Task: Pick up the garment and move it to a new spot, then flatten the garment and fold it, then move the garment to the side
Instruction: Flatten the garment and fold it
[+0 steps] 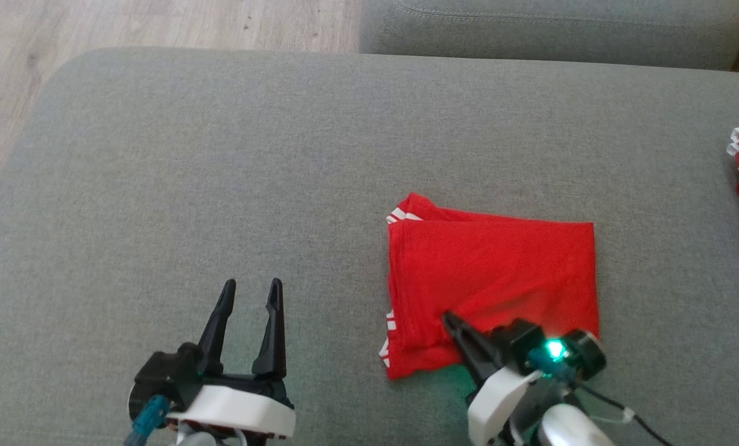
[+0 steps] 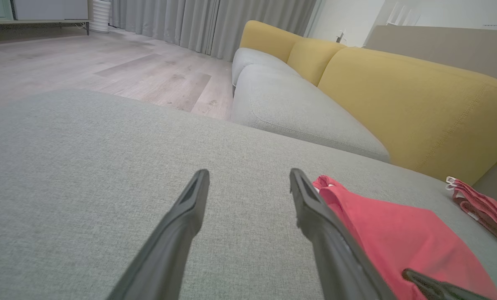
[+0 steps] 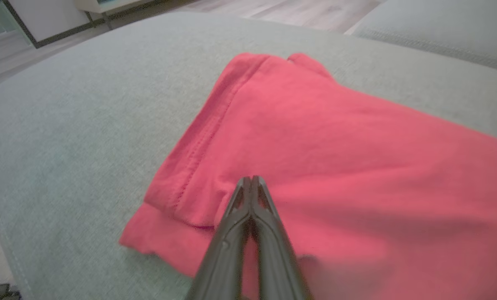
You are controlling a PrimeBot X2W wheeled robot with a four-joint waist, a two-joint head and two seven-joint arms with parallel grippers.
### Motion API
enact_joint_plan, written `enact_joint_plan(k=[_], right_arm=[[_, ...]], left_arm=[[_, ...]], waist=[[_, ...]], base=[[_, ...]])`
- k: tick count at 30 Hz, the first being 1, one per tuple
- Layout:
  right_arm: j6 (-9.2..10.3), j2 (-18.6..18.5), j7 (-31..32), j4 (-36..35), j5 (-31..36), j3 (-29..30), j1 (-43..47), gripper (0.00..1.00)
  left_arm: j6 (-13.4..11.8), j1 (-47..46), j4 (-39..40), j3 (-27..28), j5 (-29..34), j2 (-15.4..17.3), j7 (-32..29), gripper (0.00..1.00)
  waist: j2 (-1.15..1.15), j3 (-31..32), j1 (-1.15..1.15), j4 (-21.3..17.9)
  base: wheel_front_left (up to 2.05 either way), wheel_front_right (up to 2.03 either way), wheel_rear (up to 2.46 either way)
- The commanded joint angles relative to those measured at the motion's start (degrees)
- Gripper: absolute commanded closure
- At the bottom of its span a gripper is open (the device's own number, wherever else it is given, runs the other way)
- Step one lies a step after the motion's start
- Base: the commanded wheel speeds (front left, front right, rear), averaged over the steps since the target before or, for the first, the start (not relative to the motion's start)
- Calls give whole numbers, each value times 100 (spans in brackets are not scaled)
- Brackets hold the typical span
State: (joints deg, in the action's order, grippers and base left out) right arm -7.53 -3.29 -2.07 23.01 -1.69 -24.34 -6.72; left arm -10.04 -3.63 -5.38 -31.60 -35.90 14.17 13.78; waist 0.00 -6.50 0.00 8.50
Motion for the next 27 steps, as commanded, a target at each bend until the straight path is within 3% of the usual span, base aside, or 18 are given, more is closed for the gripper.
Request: enact_joint_plan(k=[1,11,16,18,19,20,21,22,27], right_arm=[[4,41,-87,-45,-25,-237,-223,100],[4,41,-319,623,-492,-1105,-565,100],[4,41,-589,598,-661,-1102,-717,100],[4,41,-718,510,-652,-969,-744,86],[4,41,-772,448,-643,-891,-743,64],[4,41,-827,365,-638,-793,-735,56],[4,41,-872,272,-630,-681,-714,38],[4,41,-917,162,-616,-540,-683,0],[4,41,-973,-395,-575,245,-362,0]], left_arm=[[-5,-172,161,160,-1,90,85,0],[-45,-136,203,127,-9,124,60,0],[-63,-121,218,122,-17,139,57,0],[-75,-119,219,131,-20,149,58,0],[-83,-121,220,137,-22,152,58,0],[-94,-123,220,144,-23,154,58,0],[-99,-128,220,146,-21,156,59,0],[-101,-131,215,150,-19,160,61,0],[-104,-120,169,140,-16,130,70,0]], waist=[[0,9,0,9],[0,14,0,-9],[0,12,0,-60],[0,27,0,-93],[0,38,0,-111],[0,55,0,-133],[0,71,0,-151],[0,95,0,-173],[0,240,0,-293]], base=[[0,0,0],[0,0,0],[0,0,0],[0,0,0],[0,0,0],[0,0,0],[0,0,0],[0,0,0],[0,0,0]])
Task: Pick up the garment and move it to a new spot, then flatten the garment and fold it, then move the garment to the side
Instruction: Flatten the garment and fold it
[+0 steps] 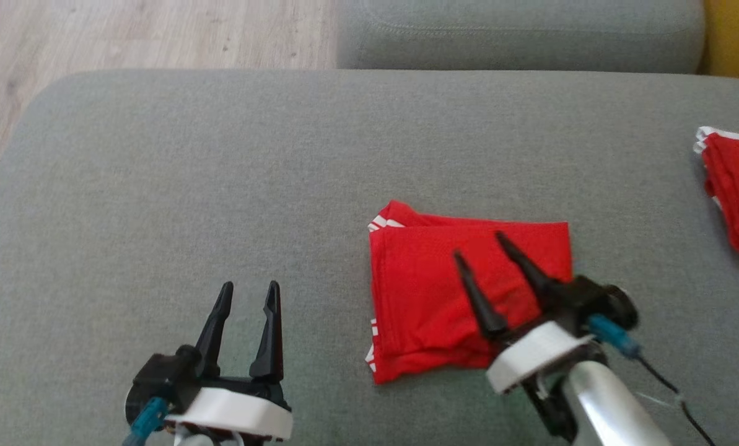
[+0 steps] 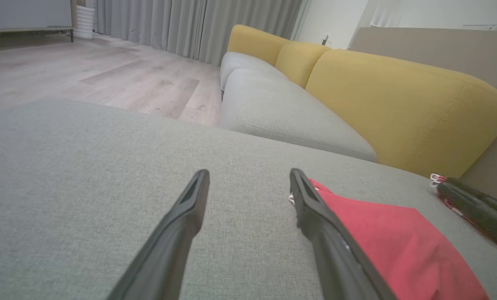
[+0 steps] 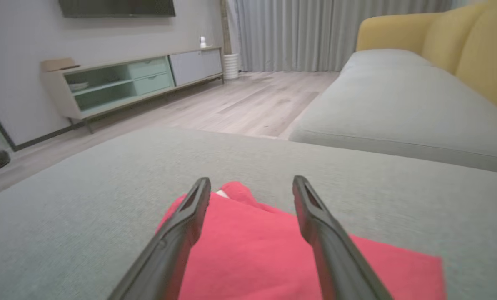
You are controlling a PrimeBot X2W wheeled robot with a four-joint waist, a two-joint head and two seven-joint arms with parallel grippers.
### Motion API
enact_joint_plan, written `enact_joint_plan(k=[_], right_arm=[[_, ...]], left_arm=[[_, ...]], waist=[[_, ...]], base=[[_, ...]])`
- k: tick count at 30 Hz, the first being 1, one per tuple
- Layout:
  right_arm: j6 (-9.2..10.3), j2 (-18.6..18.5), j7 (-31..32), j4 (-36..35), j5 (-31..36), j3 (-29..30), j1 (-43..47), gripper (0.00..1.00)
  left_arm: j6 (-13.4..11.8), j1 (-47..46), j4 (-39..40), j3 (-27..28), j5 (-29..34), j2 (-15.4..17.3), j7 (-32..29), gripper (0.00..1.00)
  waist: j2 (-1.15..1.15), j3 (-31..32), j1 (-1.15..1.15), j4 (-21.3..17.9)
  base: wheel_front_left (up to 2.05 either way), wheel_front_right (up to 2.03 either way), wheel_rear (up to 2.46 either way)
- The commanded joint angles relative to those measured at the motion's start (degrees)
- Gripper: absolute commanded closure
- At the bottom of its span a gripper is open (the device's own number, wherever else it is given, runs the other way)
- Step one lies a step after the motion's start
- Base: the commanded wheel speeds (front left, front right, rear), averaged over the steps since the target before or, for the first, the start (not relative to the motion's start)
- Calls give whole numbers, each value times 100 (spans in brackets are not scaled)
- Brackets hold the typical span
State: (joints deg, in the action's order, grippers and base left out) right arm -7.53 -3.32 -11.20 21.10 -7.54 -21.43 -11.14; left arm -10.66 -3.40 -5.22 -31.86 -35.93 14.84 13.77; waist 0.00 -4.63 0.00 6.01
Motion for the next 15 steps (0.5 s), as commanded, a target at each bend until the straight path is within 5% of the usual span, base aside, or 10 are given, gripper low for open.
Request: enact_joint_plan(k=[1,15], right_arm=[[4,45,-60,-317,15,108,160,0],[4,45,83,-1359,-160,1405,1228,0]], left_arm=[[-37,-134,135,159,-9,58,73,0],[-74,260,-47,365,-38,29,111,0]], waist=[[0,87,0,-64],[0,478,0,-219]], base=[[0,0,0],[0,0,0]])
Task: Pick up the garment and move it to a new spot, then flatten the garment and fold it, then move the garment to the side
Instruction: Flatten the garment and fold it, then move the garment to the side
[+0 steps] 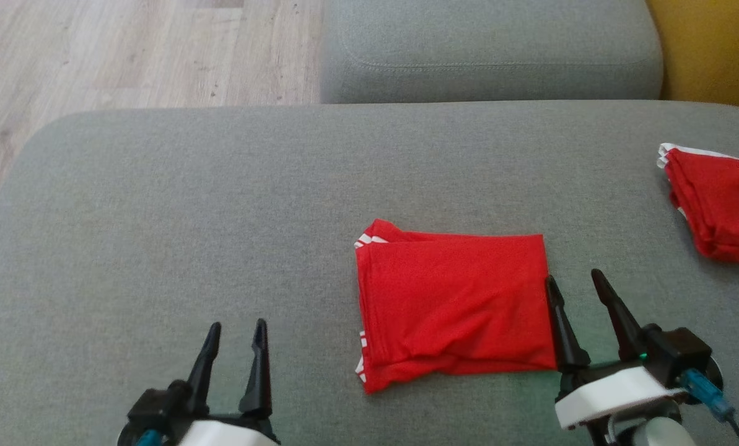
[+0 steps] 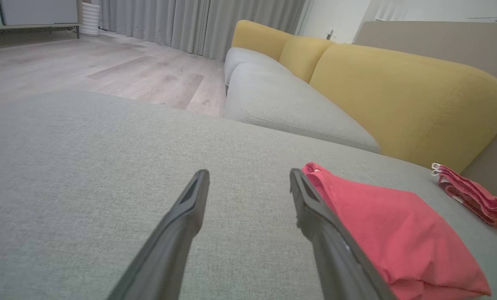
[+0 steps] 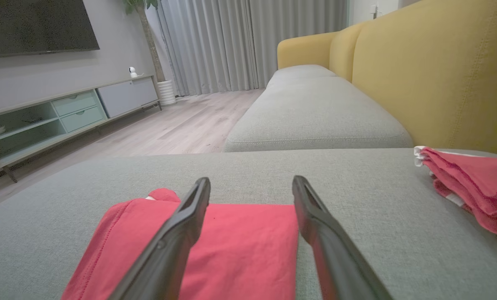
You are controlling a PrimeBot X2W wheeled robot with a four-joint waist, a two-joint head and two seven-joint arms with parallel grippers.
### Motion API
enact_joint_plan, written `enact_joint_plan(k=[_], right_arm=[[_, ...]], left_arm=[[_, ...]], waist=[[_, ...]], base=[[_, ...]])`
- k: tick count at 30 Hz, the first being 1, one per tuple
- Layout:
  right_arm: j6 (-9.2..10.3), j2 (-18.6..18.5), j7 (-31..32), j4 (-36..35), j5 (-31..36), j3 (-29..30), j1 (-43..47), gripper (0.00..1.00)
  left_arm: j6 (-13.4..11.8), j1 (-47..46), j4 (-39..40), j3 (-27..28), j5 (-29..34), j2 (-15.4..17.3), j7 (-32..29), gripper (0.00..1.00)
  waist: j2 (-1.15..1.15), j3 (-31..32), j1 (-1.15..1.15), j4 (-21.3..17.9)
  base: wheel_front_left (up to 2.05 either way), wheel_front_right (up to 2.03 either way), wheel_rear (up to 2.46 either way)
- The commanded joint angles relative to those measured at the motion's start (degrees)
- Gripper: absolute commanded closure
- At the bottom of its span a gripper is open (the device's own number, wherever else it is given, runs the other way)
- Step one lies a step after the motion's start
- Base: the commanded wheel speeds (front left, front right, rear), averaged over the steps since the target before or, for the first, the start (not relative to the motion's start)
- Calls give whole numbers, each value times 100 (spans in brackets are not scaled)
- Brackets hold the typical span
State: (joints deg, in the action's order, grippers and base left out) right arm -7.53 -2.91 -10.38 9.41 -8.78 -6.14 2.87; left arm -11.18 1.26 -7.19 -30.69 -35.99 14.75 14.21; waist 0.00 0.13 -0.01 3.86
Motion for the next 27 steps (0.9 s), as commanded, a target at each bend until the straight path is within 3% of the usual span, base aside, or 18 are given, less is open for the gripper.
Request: enact_joint_plan(k=[1,27], right_arm=[[4,3,17,-223,-37,-104,-135,0],[4,3,177,-256,33,99,-43,0]], left_arm=[[-28,-167,150,279,-31,35,69,0],[13,21,188,542,161,-42,78,0]], waist=[[0,10,1,-8],[0,-56,1,55]], base=[[0,0,0],[0,0,0]])
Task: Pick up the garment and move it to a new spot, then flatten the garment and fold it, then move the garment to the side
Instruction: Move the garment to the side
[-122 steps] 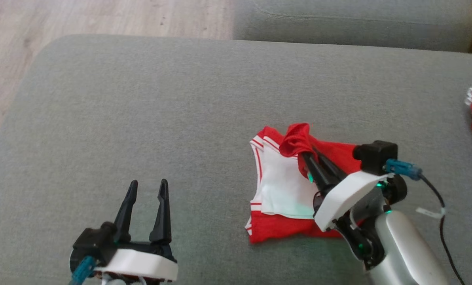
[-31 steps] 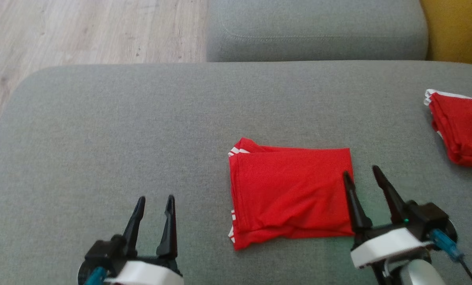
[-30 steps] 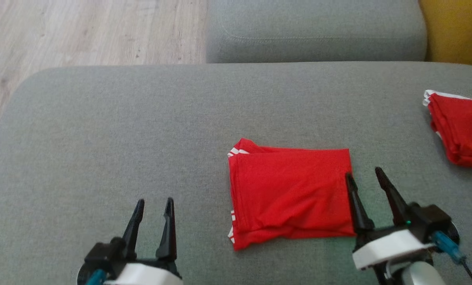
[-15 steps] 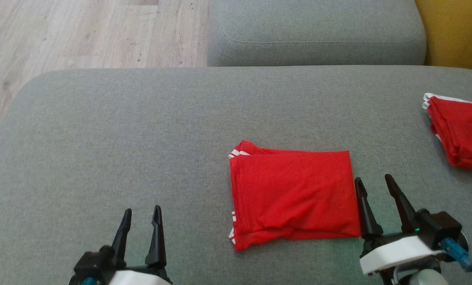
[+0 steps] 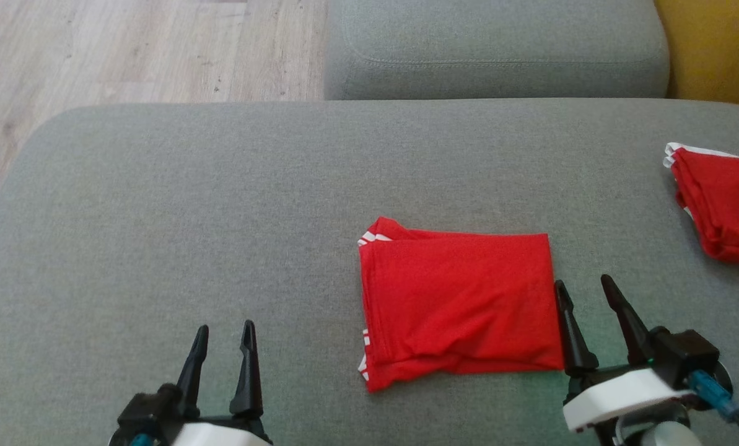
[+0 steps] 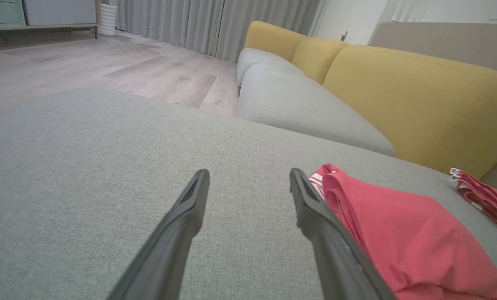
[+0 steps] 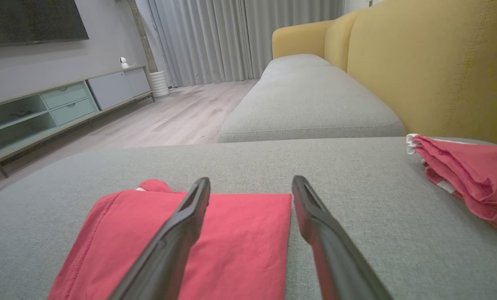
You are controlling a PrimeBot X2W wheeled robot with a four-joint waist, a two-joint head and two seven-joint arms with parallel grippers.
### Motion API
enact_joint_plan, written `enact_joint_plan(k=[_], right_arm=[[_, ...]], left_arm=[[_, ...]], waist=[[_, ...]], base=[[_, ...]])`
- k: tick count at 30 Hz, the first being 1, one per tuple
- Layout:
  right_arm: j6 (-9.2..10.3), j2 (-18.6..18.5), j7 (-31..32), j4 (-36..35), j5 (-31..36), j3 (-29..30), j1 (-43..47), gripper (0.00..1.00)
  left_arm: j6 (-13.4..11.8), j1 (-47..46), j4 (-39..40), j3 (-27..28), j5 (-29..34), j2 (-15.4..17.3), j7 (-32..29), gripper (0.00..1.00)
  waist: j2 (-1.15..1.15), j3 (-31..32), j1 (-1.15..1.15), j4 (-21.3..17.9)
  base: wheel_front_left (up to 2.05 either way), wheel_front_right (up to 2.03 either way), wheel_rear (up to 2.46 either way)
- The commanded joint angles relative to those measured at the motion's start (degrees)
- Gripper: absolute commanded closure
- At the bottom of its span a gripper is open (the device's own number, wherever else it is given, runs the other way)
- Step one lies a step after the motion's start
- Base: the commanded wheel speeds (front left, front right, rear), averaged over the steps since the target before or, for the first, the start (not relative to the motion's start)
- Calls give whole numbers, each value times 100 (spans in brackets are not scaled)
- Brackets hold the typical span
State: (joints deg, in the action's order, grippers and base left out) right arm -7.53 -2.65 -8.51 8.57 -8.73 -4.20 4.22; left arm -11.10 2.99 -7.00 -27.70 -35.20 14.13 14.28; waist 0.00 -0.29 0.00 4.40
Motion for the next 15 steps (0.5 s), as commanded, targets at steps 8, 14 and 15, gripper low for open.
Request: enact_joint_plan(k=[8,14,15], right_arm=[[4,-22,582,-187,225,98,-513,0],[4,-22,1812,-265,423,213,-1004,0],[4,-22,2043,-256,461,263,-1067,0]], left_arm=[[17,-232,178,243,135,-18,72,0],[45,-334,197,284,204,-95,72,0],[52,-348,198,295,219,-111,72,0]], waist=[[0,-187,0,45],[0,-421,0,157],[0,-467,0,187]], base=[[0,0,0],[0,0,0],[0,0,0]])
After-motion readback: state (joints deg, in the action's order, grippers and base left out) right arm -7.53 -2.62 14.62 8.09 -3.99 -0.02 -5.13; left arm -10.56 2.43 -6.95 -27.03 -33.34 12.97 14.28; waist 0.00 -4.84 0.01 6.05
